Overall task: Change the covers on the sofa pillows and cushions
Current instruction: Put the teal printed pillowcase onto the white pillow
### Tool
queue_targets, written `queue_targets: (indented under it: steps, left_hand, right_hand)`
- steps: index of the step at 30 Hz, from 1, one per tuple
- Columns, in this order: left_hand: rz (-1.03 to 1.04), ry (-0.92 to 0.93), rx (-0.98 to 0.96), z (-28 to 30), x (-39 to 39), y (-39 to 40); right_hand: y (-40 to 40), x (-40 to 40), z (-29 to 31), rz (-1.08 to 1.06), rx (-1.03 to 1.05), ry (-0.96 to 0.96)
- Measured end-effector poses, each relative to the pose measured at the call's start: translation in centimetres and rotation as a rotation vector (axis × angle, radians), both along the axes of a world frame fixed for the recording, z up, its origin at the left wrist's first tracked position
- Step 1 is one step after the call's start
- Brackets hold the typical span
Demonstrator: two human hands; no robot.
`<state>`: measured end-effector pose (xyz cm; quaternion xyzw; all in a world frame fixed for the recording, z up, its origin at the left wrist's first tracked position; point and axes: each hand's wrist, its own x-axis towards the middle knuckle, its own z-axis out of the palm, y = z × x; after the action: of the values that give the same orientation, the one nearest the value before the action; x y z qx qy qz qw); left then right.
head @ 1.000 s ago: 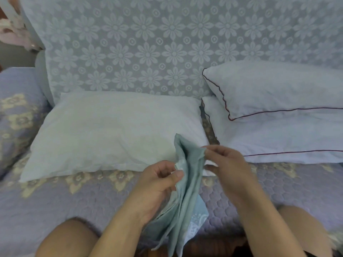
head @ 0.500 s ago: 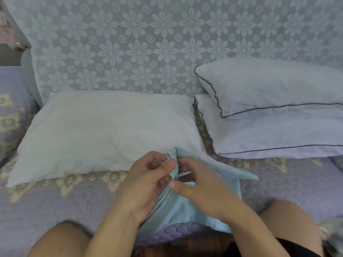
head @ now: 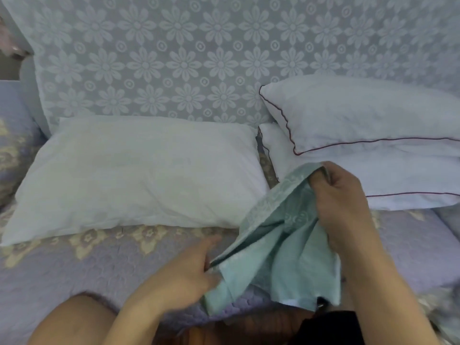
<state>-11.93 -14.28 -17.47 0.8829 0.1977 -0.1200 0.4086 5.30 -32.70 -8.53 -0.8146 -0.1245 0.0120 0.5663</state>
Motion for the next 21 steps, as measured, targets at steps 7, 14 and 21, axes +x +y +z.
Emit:
queue_targets:
  steps: [7,14,21]
  left_hand:
    - [0.075,-0.495,0.127,0.9,6.7,-4.7]
    - [0.519,-0.711,0.387,12.0,9.2,8.2]
    - [0.658,-1.011,1.137,46.1,10.0,20.0]
  right_hand:
    - [-0.9,-1.4,8.0,0.231,-0.114,-0.231]
    - [0.4,5.1,20.1,0.022,0.193,-0.47]
    - [9.8,17.0,40.7,-0.183,0.302,-0.551]
